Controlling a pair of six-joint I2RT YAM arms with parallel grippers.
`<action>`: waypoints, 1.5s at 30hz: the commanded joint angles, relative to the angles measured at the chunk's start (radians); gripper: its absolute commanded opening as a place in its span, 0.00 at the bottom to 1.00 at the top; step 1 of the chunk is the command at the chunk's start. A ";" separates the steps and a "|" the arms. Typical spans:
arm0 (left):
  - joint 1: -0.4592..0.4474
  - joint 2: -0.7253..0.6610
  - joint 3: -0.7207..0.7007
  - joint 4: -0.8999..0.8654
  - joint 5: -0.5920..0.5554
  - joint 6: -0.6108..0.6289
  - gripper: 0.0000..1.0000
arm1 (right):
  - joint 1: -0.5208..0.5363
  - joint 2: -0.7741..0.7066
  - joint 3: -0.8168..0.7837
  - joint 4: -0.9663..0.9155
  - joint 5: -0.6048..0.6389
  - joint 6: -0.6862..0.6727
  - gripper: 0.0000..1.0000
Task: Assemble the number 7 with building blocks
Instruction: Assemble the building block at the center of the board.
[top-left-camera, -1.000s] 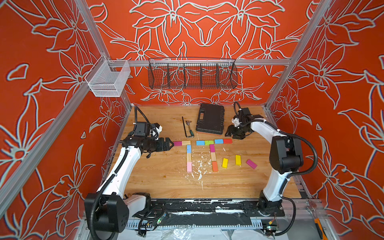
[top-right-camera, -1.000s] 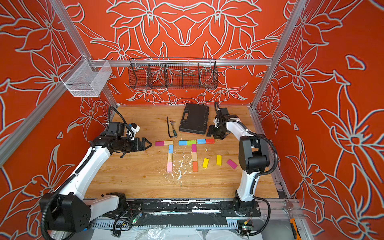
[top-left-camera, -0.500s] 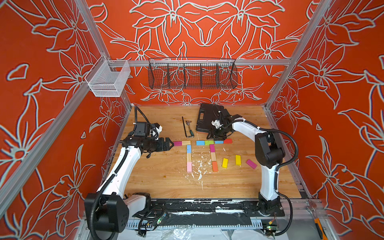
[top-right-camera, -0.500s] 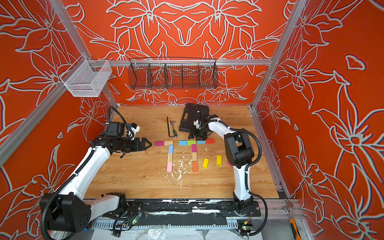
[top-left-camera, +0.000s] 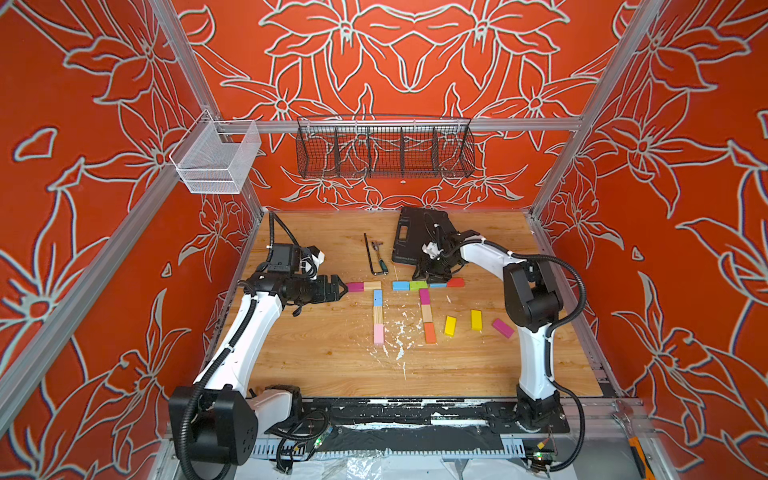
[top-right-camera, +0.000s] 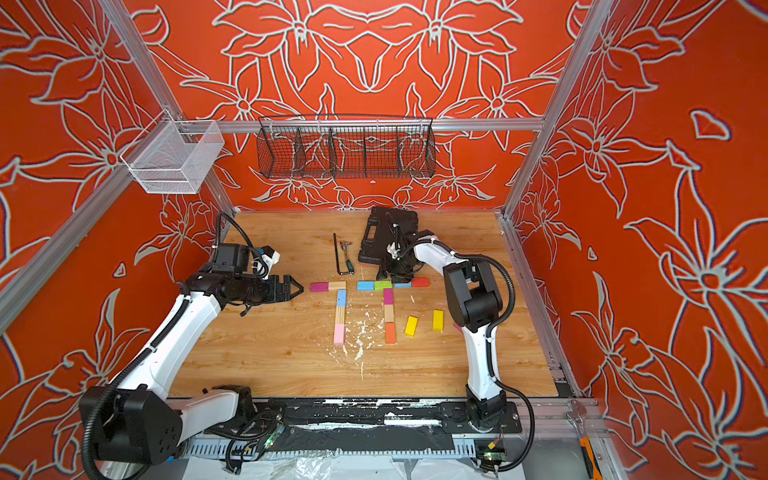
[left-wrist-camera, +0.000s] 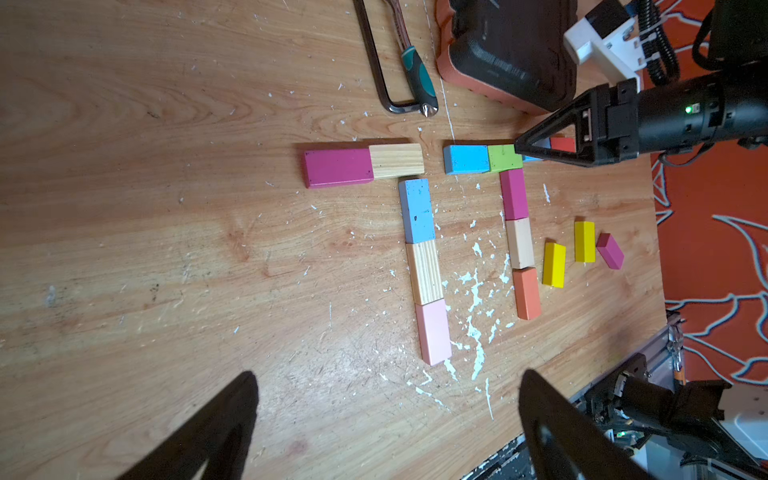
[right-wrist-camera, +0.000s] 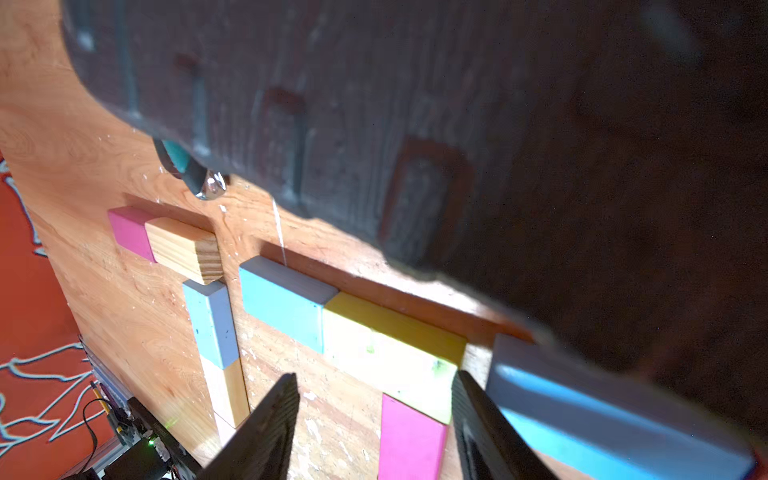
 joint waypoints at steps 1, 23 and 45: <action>0.006 -0.001 -0.005 -0.012 0.007 0.007 0.95 | 0.003 0.031 0.021 -0.005 0.011 0.009 0.61; 0.006 -0.001 -0.005 -0.012 0.008 0.008 0.95 | -0.014 0.024 0.006 -0.021 0.077 0.005 0.62; 0.006 -0.002 -0.005 -0.012 0.007 0.007 0.95 | -0.057 -0.023 -0.060 -0.017 0.085 -0.013 0.62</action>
